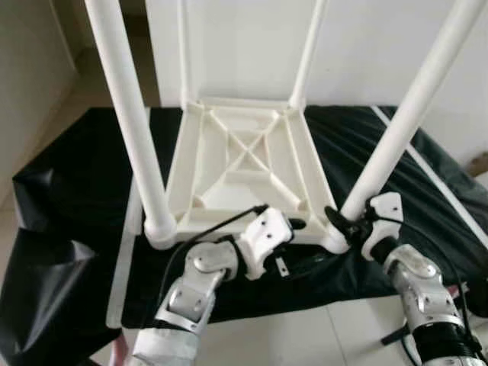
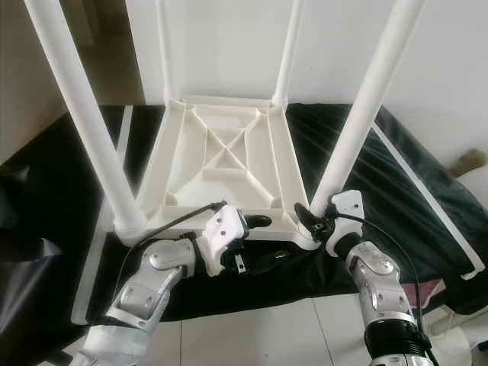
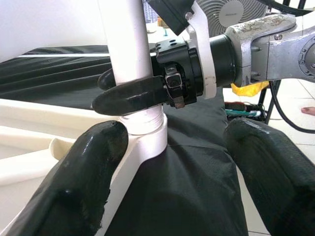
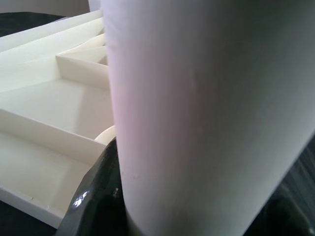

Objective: Building children table

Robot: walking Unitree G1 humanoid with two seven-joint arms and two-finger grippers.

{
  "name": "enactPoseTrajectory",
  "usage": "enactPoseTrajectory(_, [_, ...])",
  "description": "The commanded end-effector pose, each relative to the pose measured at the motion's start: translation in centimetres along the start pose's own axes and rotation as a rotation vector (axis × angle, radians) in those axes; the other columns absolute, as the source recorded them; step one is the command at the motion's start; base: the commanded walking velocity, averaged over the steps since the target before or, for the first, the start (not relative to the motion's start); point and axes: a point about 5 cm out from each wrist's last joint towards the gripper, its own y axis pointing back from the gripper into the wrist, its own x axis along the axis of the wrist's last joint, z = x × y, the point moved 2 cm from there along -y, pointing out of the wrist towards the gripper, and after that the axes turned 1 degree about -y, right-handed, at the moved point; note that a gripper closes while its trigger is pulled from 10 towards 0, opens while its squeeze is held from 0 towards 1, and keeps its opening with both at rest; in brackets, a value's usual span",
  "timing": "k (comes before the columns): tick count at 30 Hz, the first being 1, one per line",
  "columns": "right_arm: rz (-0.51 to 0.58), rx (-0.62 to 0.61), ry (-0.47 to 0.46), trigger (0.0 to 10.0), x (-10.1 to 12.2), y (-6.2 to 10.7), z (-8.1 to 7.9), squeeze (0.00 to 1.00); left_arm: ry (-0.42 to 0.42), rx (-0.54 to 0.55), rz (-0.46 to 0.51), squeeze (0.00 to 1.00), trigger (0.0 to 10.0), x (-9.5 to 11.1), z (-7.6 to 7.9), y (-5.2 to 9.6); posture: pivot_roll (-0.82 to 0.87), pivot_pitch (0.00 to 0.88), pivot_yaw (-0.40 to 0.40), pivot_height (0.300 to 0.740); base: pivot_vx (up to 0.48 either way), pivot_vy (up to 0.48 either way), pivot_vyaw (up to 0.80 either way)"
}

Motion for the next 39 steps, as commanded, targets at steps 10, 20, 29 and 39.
enactPoseTrajectory(10, [0.039,-0.329,-0.165,10.0,-0.1,-0.1,-0.4,0.00,-0.011,0.121,-0.003,0.00,10.0,0.3,-1.0,-0.1,0.05,0.000,-0.050,0.740,0.000,0.000,0.00])
enactPoseTrajectory(20, [-0.058,-0.712,-0.264,10.0,-1.7,-0.8,-2.0,0.00,-0.006,0.130,0.004,0.00,10.0,0.5,-1.0,-0.1,0.07,0.000,-0.059,0.740,0.000,0.000,0.00])
enactPoseTrajectory(29, [-0.046,-0.692,-0.235,10.0,-0.8,-1.5,-2.5,0.00,0.001,0.136,0.003,0.00,10.0,0.5,-0.9,0.0,0.07,0.000,-0.069,0.740,0.000,0.000,0.00])
enactPoseTrajectory(39, [0.010,-0.618,-0.224,10.0,0.2,-2.0,-3.9,1.00,0.005,0.146,0.003,0.00,10.0,0.5,-1.3,0.2,0.06,0.000,-0.058,0.740,0.000,0.000,0.00])
